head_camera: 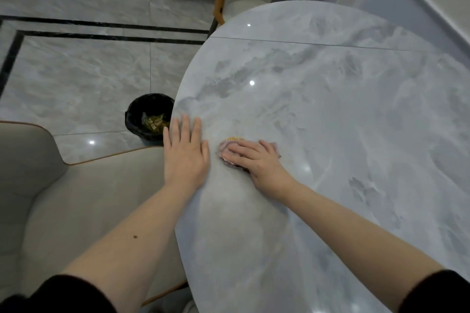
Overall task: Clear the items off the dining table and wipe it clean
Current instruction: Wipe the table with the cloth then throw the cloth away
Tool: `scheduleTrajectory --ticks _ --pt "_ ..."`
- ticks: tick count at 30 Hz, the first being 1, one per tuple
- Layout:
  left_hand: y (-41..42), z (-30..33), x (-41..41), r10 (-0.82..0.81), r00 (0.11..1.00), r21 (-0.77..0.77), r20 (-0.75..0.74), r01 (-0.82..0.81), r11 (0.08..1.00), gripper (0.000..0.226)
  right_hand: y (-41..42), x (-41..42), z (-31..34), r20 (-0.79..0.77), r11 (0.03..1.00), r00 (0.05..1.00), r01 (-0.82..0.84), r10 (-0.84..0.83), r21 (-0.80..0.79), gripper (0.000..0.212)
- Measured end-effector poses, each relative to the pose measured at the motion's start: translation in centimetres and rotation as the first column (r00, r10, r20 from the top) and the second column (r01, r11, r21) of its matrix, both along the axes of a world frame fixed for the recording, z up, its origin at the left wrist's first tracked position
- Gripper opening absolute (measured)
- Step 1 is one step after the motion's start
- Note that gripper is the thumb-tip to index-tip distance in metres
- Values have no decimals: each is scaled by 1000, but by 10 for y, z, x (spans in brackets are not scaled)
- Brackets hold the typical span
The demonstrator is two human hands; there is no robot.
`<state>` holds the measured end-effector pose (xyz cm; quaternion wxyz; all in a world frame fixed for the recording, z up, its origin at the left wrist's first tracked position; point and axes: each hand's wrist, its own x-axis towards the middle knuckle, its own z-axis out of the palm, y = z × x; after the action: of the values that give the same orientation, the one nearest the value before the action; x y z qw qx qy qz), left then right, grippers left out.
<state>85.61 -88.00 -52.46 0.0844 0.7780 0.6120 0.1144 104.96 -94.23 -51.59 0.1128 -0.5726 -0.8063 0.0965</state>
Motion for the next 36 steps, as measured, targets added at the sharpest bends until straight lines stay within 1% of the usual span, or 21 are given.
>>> scheduleTrajectory --ticks 3,6,8,9,11,14,16,18,20,22,25,27,30,32,34,36 --pt "1 -1 0 6 1000 -4 -8 -6 1000 61 37 -2 3 25 1000 1000 -17 17 -4 48" --pt "2 -4 0 7 1000 -4 -22 -7 1000 61 68 -4 3 54 999 998 -23 21 31 47" --pt "3 -4 1 5 1000 3 -28 -5 1000 61 87 -5 2 71 1000 997 -17 15 18 47" --pt "3 -4 0 5 1000 5 -20 -5 1000 61 96 -6 3 62 1000 998 -15 15 2 48" --pt "2 -3 -1 6 1000 10 0 -6 1000 61 106 -6 3 -11 1000 1000 -6 6 -8 45" --pt "0 -2 -3 -2 1000 18 2 2 1000 59 88 1 8 -158 996 987 30 -16 85 40" --pt "1 -2 -3 1 1000 17 8 -1 1000 58 53 0 18 -195 988 979 -36 65 151 35" --pt "2 -2 -3 -7 1000 14 6 7 1000 58 18 -3 20 -195 968 966 -125 168 217 39" --pt "2 -2 -3 -13 1000 14 0 13 1000 59 -1 -8 12 -114 962 975 -165 193 215 38" --pt "1 -2 -3 -14 1000 15 0 14 1000 62 3 -14 1 -47 976 987 -141 151 164 36" --pt "1 -1 -4 -24 1000 15 2 24 1000 65 27 -25 -4 -1 987 998 -67 68 145 37" --pt "1 -1 -4 -23 1000 12 -4 23 1000 63 46 -30 -1 3 991 1000 -4 4 132 37" --pt "3 -2 -4 -20 1000 5 -13 20 1000 64 70 -32 8 -38 992 995 99 -96 85 38" --pt "3 -3 -4 -14 1000 0 -10 14 1000 62 71 -31 19 -52 988 990 134 -130 82 42" --pt "3 -2 -4 -13 1000 -3 3 13 1000 59 52 -29 28 -59 982 988 147 -141 121 46" --pt "2 0 -4 -19 1000 -7 17 19 1000 60 19 -23 31 -78 980 994 84 -71 181 44"
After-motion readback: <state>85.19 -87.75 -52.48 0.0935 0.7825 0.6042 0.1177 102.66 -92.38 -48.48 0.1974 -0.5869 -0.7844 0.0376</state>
